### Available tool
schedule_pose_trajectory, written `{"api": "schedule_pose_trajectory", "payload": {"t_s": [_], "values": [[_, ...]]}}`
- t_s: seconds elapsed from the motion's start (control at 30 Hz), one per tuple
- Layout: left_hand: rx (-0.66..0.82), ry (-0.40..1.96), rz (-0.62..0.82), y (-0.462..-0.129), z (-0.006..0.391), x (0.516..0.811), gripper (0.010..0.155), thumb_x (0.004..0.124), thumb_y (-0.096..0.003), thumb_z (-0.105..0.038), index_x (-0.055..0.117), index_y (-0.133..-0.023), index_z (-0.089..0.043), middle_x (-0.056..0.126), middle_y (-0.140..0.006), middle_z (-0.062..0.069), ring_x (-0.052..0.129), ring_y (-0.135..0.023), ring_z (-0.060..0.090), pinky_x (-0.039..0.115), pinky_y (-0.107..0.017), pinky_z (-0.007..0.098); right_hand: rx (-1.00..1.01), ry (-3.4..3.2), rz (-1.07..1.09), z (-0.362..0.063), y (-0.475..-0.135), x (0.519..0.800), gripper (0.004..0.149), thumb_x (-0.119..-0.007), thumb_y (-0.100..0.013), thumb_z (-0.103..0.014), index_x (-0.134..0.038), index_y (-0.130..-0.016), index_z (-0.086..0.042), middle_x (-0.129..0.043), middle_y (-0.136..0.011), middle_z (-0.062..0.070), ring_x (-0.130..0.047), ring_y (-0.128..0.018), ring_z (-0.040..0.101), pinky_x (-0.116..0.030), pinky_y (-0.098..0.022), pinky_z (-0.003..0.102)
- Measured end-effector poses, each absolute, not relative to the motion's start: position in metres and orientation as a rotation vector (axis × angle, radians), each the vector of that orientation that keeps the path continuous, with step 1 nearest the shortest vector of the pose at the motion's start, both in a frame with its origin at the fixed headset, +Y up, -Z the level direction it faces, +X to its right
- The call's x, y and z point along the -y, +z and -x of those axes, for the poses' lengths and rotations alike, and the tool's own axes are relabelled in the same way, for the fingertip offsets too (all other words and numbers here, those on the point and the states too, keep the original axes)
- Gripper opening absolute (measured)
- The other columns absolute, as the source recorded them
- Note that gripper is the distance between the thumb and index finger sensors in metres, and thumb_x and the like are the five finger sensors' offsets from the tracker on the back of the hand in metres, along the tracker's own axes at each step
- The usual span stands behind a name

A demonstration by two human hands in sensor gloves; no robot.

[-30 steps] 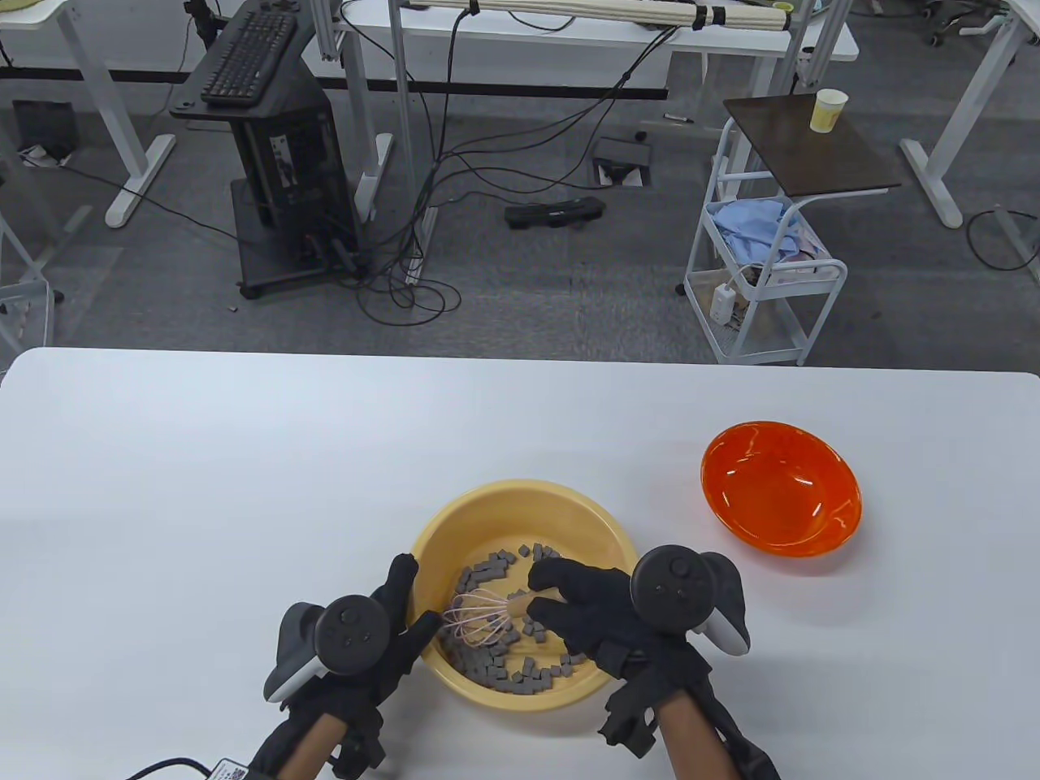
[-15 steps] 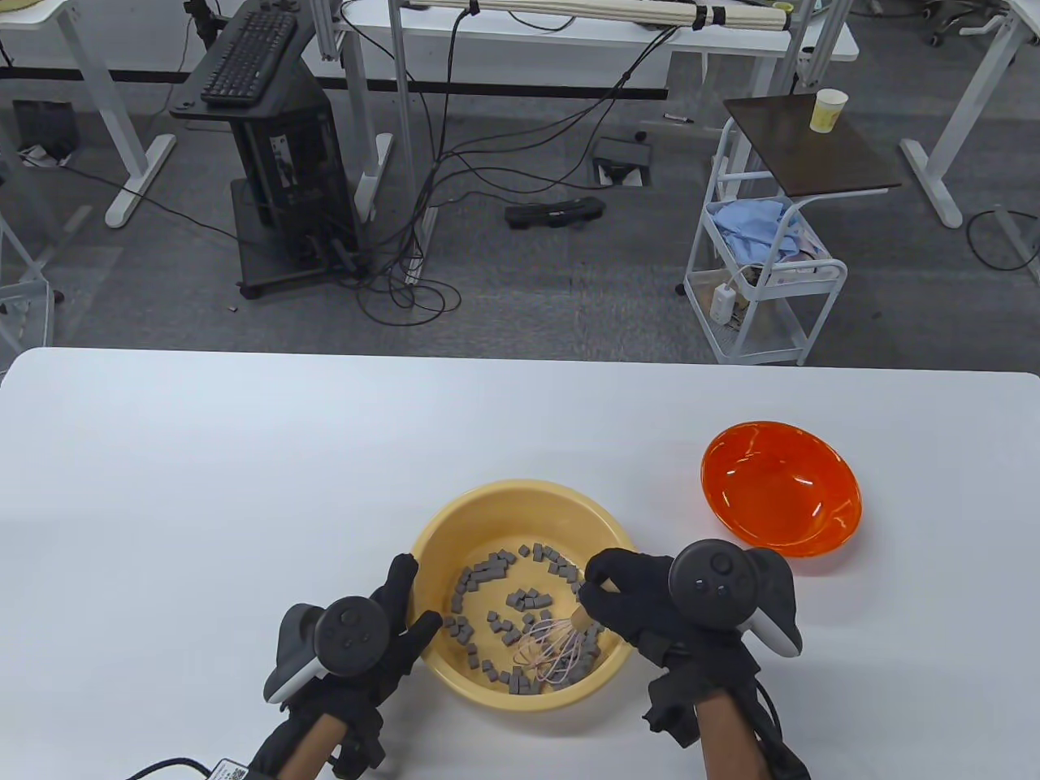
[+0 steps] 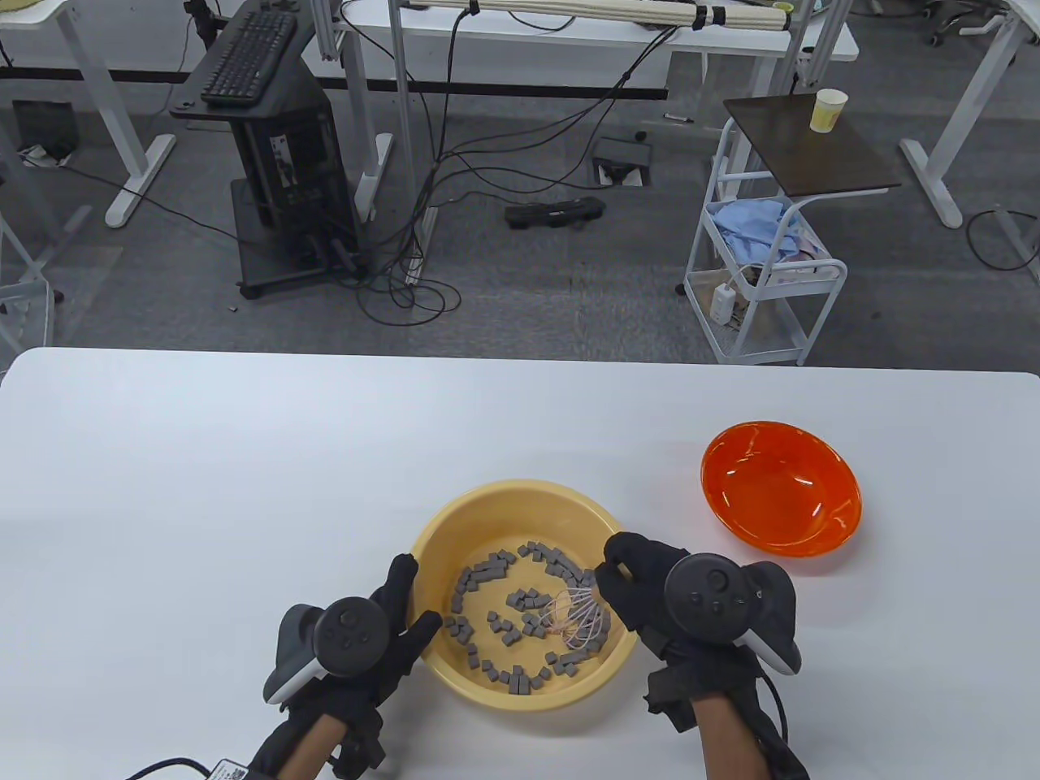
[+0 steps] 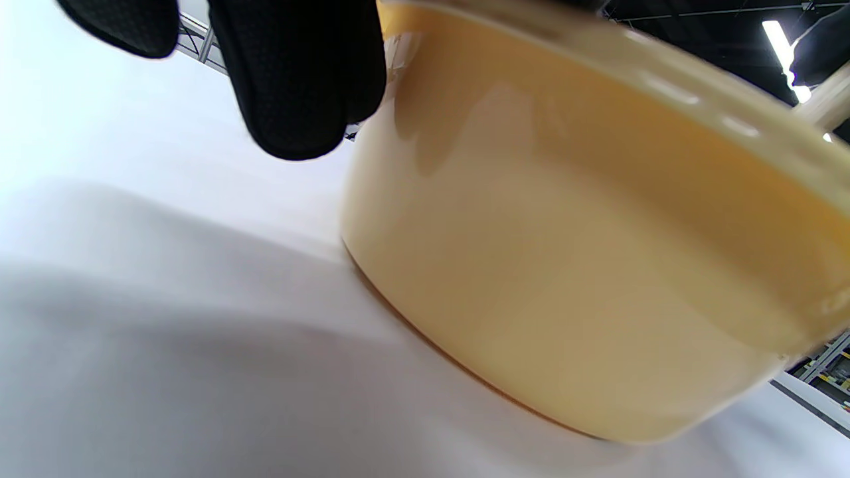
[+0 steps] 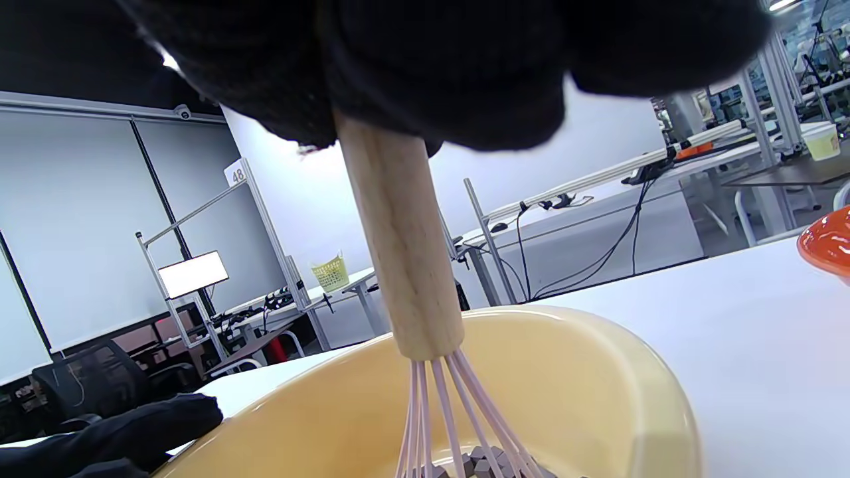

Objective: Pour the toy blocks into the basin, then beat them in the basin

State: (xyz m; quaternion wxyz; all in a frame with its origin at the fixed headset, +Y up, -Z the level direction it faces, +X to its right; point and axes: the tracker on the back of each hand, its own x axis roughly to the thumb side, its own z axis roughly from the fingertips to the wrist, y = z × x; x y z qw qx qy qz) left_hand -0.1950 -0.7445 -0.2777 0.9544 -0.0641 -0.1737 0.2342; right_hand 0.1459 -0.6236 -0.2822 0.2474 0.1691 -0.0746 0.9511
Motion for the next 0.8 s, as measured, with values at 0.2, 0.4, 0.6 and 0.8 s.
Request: {"api": "schedule_pose_trajectory", "payload": {"t_s": [0.2,0.4,0.6,0.8], "values": [[0.354,0.478,0.132,-0.277,0.195,0.745,0.076,0.054,-0.0705,-0.043,0.024,-0.117,0.009,0.070,-0.106,0.034,0.089,-0.088,0.043,0.058,-0.067,0.078,0.305,2.694,-0.459,-0.138,-0.281,0.627,0.041,-0.081,-0.066,-0.032,-0.078,-0.095,-0.003,-0.088,-0.057,0.021,-0.093,-0.029,0.023,-0.085,-0.027,0.041],[0.355,0.479,0.132,-0.277,0.196,0.745,0.076,0.054,-0.0705,-0.043,0.024,-0.117,0.009,0.070,-0.106,0.034,0.089,-0.089,0.043,0.058,-0.067,0.078,0.289,2.722,-0.495,-0.126,-0.283,0.638,0.044,-0.080,-0.067,-0.031,-0.074,-0.100,-0.003,-0.087,-0.070,0.026,-0.097,-0.040,0.031,-0.086,-0.035,0.045],[0.355,0.479,0.132,-0.277,0.196,0.745,0.076,0.054,-0.0705,-0.043,0.024,-0.117,0.009,0.069,-0.106,0.034,0.088,-0.089,0.043,0.058,-0.067,0.078,0.197,2.634,-0.511,-0.122,-0.288,0.649,0.046,-0.076,-0.068,-0.030,-0.068,-0.105,-0.003,-0.083,-0.083,0.033,-0.097,-0.051,0.040,-0.085,-0.040,0.049],[0.355,0.479,0.132,-0.277,0.196,0.745,0.076,0.054,-0.0706,-0.043,0.024,-0.117,0.009,0.069,-0.106,0.034,0.088,-0.089,0.043,0.058,-0.067,0.078,0.119,2.607,-0.532,-0.116,-0.290,0.659,0.050,-0.074,-0.069,-0.029,-0.060,-0.111,-0.006,-0.074,-0.093,0.039,-0.097,-0.048,0.036,-0.085,-0.039,0.046]]}}
